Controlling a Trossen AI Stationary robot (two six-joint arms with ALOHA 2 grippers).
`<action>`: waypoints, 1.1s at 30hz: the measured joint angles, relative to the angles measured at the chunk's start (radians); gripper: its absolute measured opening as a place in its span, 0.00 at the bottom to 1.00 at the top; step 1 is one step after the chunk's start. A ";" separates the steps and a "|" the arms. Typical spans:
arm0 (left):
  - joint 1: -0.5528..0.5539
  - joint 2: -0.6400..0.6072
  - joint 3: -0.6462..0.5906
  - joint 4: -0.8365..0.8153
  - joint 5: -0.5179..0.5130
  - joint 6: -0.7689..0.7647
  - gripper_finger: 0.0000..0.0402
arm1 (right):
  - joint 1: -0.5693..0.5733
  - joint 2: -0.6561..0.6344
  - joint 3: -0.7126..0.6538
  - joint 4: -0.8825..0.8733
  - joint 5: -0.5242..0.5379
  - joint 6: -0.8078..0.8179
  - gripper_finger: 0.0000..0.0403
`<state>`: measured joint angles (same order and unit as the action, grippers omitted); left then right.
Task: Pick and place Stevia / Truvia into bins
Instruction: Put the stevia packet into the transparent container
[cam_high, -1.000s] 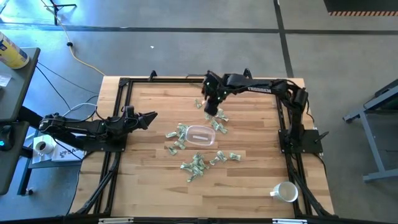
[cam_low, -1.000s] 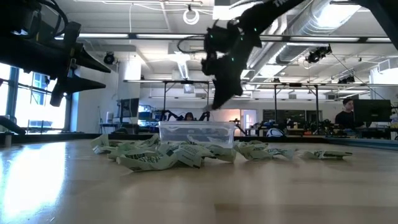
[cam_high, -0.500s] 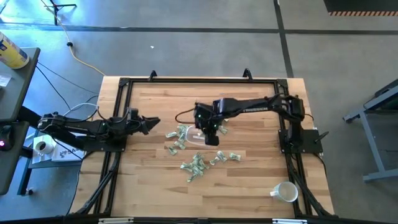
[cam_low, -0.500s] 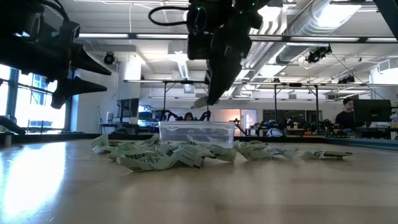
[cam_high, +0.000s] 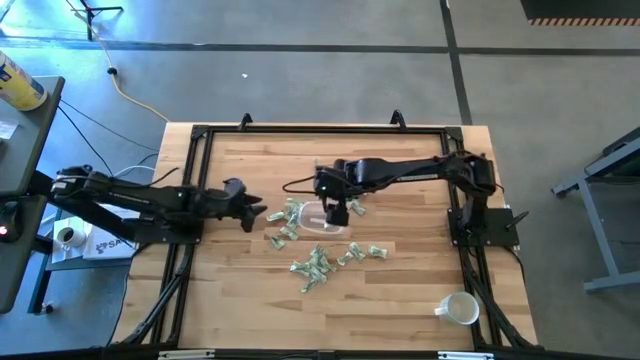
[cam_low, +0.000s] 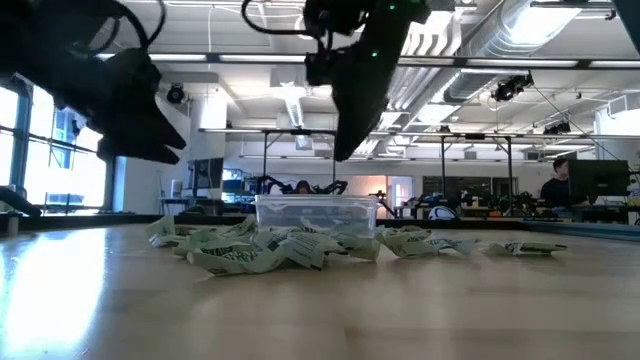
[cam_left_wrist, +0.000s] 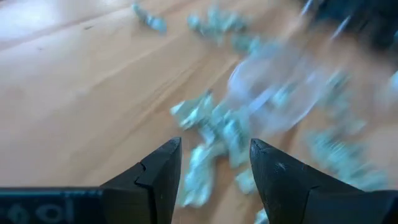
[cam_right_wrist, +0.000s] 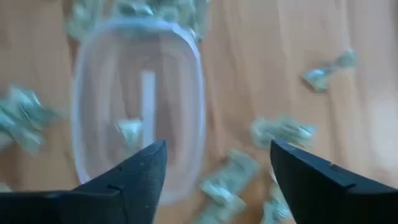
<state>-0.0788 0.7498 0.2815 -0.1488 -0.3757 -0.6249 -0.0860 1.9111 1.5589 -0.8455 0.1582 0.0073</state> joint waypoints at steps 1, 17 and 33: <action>0.000 0.051 0.029 -0.038 -0.001 0.035 0.55 | -0.005 -0.007 -0.002 -0.026 0.009 -0.022 0.71; 0.000 0.651 0.285 -0.054 0.076 0.134 0.55 | -0.109 -0.276 -0.376 0.087 -0.003 -0.168 0.72; 0.175 0.711 0.292 -0.078 0.174 0.175 0.25 | -0.105 -0.594 -0.753 0.276 0.045 0.096 0.72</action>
<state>0.0963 1.4607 0.5739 -0.2271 -0.2021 -0.4498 -0.1913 1.3172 0.8059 -0.5696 0.2034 0.1038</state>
